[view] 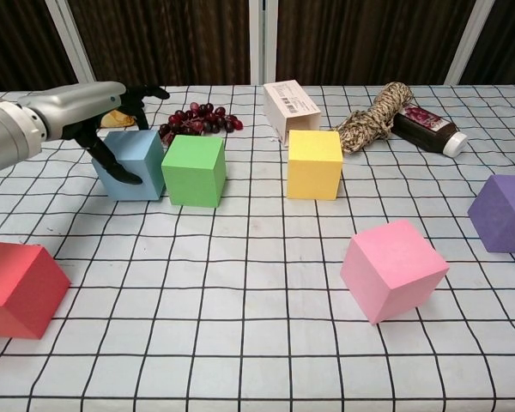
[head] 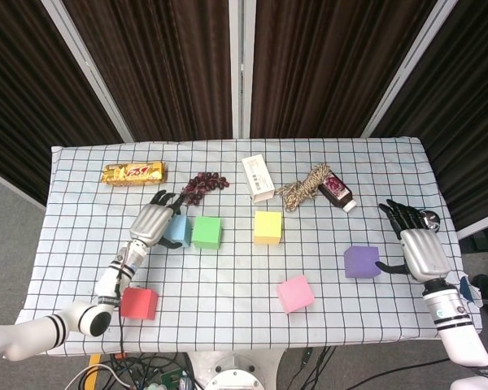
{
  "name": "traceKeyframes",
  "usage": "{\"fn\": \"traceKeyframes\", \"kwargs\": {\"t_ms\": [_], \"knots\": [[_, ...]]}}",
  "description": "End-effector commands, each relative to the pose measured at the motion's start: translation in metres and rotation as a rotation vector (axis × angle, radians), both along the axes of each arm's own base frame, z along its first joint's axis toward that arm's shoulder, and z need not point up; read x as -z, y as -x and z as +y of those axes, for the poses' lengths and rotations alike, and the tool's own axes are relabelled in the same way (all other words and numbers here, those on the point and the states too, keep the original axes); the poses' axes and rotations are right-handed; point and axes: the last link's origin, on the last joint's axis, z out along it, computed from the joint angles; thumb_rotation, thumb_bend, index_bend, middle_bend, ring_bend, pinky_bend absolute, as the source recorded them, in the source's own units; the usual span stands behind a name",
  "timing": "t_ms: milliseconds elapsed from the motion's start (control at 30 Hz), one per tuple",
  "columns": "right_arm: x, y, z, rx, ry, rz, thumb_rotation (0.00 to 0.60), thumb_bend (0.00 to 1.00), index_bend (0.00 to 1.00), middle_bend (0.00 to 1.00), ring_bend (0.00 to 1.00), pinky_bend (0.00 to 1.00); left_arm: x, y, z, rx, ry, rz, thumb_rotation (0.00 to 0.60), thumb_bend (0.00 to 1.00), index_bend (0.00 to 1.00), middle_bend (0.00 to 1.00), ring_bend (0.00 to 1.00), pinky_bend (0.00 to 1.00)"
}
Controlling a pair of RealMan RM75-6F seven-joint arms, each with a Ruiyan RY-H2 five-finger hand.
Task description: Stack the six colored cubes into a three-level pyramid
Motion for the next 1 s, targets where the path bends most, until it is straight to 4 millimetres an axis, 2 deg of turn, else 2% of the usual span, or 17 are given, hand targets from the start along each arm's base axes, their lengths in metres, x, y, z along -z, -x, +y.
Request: {"fn": "traceKeyframes", "kwargs": {"t_ms": [33,700,1000], "knots": [[0.000,0.002,0.000,0.005,-0.001,0.001,0.600,0.02,0.00,0.00,0.00,0.00,0.002,-0.003,0.001,0.003,0.000,-0.001,0.600,0.02,0.01,0.47,0.10,0.04],[0.000,0.010,-0.001,0.026,-0.008,-0.001,0.600,0.03,0.00,0.00,0.00,0.00,0.008,-0.019,0.000,0.001,-0.006,-0.024,0.600,0.02,0.01,0.48,0.10,0.04],[0.001,0.011,-0.001,0.026,-0.011,0.000,0.600,0.03,0.00,0.00,0.00,0.00,0.012,-0.016,-0.002,-0.029,-0.007,-0.011,0.600,0.02,0.01,0.48,0.10,0.04]]}}
